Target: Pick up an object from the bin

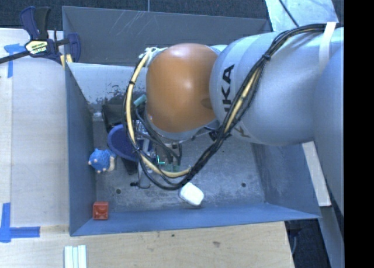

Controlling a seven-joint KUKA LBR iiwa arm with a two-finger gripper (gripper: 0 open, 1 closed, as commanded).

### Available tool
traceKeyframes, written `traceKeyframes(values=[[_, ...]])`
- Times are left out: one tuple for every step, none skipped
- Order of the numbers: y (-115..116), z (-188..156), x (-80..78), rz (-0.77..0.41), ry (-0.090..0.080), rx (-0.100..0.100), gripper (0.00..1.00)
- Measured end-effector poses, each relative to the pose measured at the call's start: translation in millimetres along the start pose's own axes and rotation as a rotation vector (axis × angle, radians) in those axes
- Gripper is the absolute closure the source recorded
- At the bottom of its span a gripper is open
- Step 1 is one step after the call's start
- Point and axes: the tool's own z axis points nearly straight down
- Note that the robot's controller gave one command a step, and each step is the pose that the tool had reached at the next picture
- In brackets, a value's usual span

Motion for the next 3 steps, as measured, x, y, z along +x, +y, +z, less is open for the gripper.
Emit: traceKeyframes(values=[[-58.2, 109.1, -61.6, -0.079, -0.004, -0.004, 0.00], [-48.0, 86.0, -88.4, -0.204, -0.010, -0.001, 0.00], [-47.8, 82.2, -90.2, -0.201, -0.015, -0.003, 1.00]])
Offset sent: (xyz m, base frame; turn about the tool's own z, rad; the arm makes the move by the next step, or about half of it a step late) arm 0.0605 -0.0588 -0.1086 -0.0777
